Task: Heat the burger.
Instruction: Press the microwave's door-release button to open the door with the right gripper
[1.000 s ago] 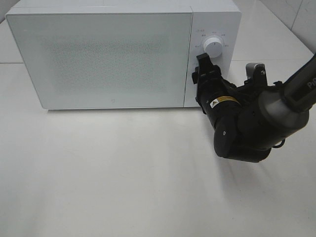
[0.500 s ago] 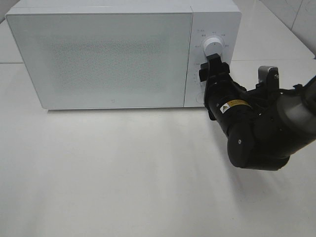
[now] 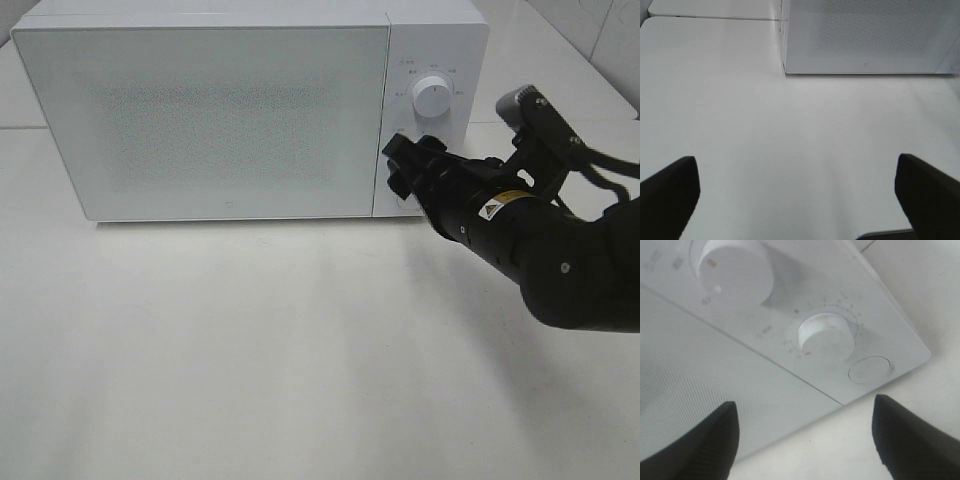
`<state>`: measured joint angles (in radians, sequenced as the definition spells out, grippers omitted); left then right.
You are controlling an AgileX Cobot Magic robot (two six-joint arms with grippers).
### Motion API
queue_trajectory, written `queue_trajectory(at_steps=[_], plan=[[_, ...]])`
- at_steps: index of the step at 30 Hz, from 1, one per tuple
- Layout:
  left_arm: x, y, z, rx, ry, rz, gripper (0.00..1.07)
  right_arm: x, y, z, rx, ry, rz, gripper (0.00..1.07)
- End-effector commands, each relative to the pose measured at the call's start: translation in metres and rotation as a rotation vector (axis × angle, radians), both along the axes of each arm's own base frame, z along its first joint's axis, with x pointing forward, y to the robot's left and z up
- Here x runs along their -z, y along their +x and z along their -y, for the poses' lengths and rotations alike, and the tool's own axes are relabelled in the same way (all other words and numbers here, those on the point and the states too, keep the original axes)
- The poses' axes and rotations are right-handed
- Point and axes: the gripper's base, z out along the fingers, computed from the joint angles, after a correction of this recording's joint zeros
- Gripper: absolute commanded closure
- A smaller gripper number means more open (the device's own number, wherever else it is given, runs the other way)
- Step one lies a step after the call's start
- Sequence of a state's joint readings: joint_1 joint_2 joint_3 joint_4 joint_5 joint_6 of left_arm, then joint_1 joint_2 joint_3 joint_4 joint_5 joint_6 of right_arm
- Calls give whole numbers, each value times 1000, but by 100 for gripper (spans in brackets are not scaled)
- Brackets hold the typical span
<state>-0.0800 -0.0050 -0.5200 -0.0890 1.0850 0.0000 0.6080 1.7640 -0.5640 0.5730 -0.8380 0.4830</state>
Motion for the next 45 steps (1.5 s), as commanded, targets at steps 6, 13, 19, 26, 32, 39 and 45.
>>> queue_trajectory(at_steps=[6, 13, 19, 26, 32, 39, 45], plan=[[-1, -2, 0, 2, -9, 28, 9, -14, -23, 0, -363, -416, -137, 35], [-1, -2, 0, 2, -9, 28, 9, -35, -35, 6, -660, -531, -231, 35], [-1, -2, 0, 2, -9, 28, 9, -69, -46, 10, -842, -581, -307, 35], [-1, -2, 0, 2, -9, 28, 9, -102, -66, 22, -859, -626, -321, 35], [-1, -2, 0, 2, -9, 28, 9, -132, -95, 38, -857, -632, -282, 35], [-1, -2, 0, 2, -9, 28, 9, -159, -136, 61, -848, -640, -247, 35], [-1, -2, 0, 2, -9, 28, 9, -173, -165, 85, -771, -674, -218, 35]])
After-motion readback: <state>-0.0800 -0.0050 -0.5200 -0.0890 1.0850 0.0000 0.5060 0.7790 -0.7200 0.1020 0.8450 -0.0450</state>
